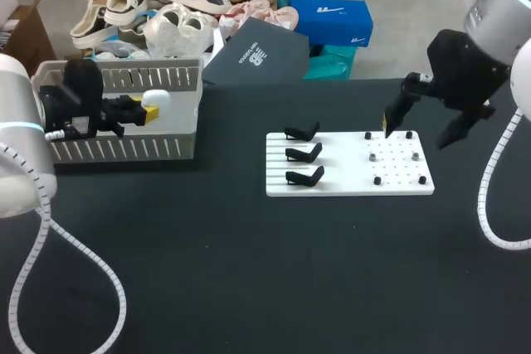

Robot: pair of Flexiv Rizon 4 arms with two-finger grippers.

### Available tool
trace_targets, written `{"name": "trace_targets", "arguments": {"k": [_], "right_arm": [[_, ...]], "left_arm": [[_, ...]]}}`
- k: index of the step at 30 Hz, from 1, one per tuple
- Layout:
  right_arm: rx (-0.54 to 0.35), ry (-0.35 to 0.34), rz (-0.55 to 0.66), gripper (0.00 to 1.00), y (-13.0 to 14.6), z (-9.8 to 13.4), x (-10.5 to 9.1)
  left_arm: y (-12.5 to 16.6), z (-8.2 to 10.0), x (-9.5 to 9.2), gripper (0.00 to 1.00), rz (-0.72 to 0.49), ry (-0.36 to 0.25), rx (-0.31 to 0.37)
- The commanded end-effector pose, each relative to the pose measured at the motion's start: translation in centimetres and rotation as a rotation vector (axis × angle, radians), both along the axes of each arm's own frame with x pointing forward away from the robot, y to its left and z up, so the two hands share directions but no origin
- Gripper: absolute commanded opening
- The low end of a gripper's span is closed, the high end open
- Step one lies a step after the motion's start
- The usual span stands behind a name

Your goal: Pick up each earbud case from the left stands, insert the matching earbuds, close the lid, and place the case in the box.

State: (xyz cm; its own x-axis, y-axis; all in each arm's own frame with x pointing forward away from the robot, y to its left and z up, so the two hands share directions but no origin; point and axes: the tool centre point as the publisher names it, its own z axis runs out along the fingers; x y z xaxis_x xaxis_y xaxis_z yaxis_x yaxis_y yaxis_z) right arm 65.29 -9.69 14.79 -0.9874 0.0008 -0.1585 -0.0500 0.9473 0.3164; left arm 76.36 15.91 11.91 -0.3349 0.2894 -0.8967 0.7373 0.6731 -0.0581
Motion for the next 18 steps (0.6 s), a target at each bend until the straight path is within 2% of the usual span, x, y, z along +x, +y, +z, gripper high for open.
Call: {"name": "trace_targets", "arguments": {"k": [1, 2, 4, 7, 12, 13, 14, 15, 17, 18], "right_arm": [[0.002, -0.004, 0.001, 1.0, -0.1, 0.0, -0.1], [0.002, -0.004, 0.001, 1.0, -0.1, 0.0, -0.1], [0.002, -0.004, 0.001, 1.0, -0.1, 0.0, -0.1], [0.002, -0.004, 0.001, 1.0, -0.1, 0.0, -0.1], [0.002, -0.004, 0.001, 1.0, -0.1, 0.0, -0.1], [0.002, -0.004, 0.001, 1.0, -0.1, 0.0, -0.1], [0.002, -0.004, 0.001, 1.0, -0.1, 0.0, -0.1], [0.002, -0.004, 0.001, 1.0, -0.1, 0.0, -0.1], [0.002, -0.004, 0.001, 1.0, -0.1, 0.0, -0.1], [0.002, -0.004, 0.001, 1.0, -0.1, 0.0, -0.1]], "left_arm": [[-0.1, -0.4, 1.0, 0.0, 0.306, -0.047, 0.11], [0.1, -0.6, 1.3, 0.0, 0.306, -0.034, 0.112], [0.5, -1.2, 2.0, 0.0, 0.34, -0.002, 0.072], [0.7, -1.7, 2.9, 0.0, 0.377, 0.039, 0.083], [0.1, -2.6, 4.4, 0.0, 0.444, 0.164, 0.019], [-0.2, -2.6, 4.5, 0.0, 0.42, 0.153, -0.015], [-0.5, -2.5, 4.5, 0.0, 0.408, 0.15, 0.003], [-0.6, -2.5, 4.6, 0.03, 0.408, 0.153, 0.015], [-1.1, -2.4, 4.5, 0.24, 0.389, 0.153, 0.002], [-1.1, -2.4, 4.5, 0.38, 0.384, 0.152, 0.004]]}}
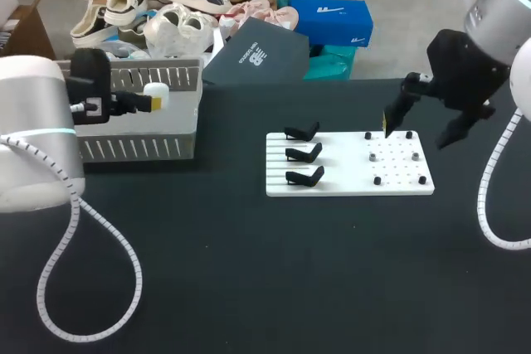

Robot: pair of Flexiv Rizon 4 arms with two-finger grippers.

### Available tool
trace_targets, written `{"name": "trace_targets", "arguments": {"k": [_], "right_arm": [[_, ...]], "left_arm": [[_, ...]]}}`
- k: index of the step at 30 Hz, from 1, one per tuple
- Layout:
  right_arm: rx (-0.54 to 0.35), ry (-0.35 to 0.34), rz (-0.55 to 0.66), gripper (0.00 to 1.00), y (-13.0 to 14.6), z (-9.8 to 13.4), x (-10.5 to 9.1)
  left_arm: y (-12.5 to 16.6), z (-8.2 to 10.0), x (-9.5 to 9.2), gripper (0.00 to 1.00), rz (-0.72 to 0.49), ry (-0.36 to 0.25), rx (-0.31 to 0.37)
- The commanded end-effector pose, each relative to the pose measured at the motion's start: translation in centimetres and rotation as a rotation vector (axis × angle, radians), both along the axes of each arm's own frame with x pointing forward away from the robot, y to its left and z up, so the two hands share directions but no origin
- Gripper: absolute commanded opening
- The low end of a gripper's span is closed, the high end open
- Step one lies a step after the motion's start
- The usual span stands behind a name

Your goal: Pick up each earbud case from the left stands, insert the matching earbuds, close the lid, and place the case in the box.

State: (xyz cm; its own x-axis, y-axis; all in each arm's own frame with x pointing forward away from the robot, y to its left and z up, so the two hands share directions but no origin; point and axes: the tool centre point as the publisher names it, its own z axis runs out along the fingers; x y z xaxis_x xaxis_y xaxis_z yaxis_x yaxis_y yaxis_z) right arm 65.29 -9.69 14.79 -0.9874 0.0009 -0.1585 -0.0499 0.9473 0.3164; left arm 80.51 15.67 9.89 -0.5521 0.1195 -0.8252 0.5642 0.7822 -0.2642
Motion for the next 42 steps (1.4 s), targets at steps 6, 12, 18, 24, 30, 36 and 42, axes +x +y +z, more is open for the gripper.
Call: {"name": "trace_targets", "arguments": {"k": [6, 12, 18, 24, 30, 36, 42], "right_arm": [[0.002, -0.004, 0.001, 1.0, -0.1, 0.0, -0.1], [0.002, -0.004, 0.001, 1.0, -0.1, 0.0, -0.1], [0.002, -0.004, 0.001, 1.0, -0.1, 0.0, -0.1], [0.002, -0.004, 0.001, 1.0, -0.1, 0.0, -0.1], [0.002, -0.004, 0.001, 1.0, -0.1, 0.0, -0.1], [0.002, -0.004, 0.001, 1.0, -0.1, 0.0, -0.1], [0.002, -0.004, 0.001, 1.0, -0.1, 0.0, -0.1]], "left_arm": [[-1.3, 0.6, -0.5, 1.0, 0.161, -0.061, 0.153], [-1.7, 1.7, -2.0, 1.0, 0.138, -0.11, 0.15], [-4.3, 3.9, -4.3, 1.0, 0.012, -0.192, 0.105], [-8.1, 5.3, -6.9, 1.0, -0.202, -0.21, 0.054], [-11.4, 5.5, -9.3, 1.0, -0.399, -0.179, 0.01], [-13.7, 4.1, -11.5, 1.0, -0.513, -0.133, -0.023], [-14.9, 2.3, -12.8, 1.0, -0.558, -0.093, -0.026]]}}
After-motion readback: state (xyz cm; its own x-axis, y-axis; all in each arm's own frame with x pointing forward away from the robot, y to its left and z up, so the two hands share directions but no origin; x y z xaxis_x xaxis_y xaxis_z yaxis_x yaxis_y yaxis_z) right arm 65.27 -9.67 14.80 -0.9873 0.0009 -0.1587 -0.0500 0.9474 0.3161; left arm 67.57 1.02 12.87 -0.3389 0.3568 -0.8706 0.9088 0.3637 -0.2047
